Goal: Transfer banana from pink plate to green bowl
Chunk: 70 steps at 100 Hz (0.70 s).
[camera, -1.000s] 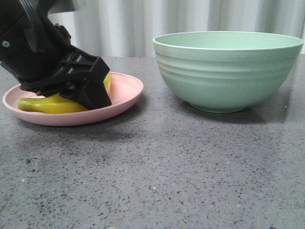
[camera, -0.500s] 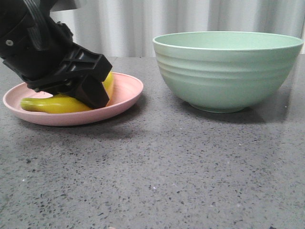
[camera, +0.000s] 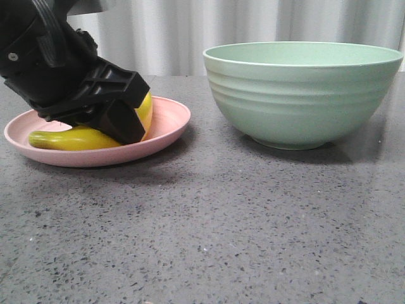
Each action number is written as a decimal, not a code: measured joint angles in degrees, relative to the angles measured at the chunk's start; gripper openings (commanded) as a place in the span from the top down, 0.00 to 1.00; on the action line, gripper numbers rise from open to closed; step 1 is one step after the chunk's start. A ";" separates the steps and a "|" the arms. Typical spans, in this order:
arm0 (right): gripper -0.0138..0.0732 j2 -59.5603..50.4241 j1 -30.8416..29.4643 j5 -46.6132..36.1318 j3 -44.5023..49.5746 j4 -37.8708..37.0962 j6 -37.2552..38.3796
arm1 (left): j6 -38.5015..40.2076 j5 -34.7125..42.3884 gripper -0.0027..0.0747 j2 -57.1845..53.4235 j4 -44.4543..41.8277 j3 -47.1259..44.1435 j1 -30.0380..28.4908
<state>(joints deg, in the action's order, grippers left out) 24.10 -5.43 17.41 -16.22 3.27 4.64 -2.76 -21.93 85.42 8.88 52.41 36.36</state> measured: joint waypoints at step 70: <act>0.45 14.06 11.20 21.36 -23.03 -1.25 0.00 | 0.00 -5.00 0.78 -8.19 0.36 7.02 8.23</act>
<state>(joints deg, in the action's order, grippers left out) 38.16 5.77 38.76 -39.25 2.02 4.64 -2.76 -26.93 77.22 9.23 59.43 44.59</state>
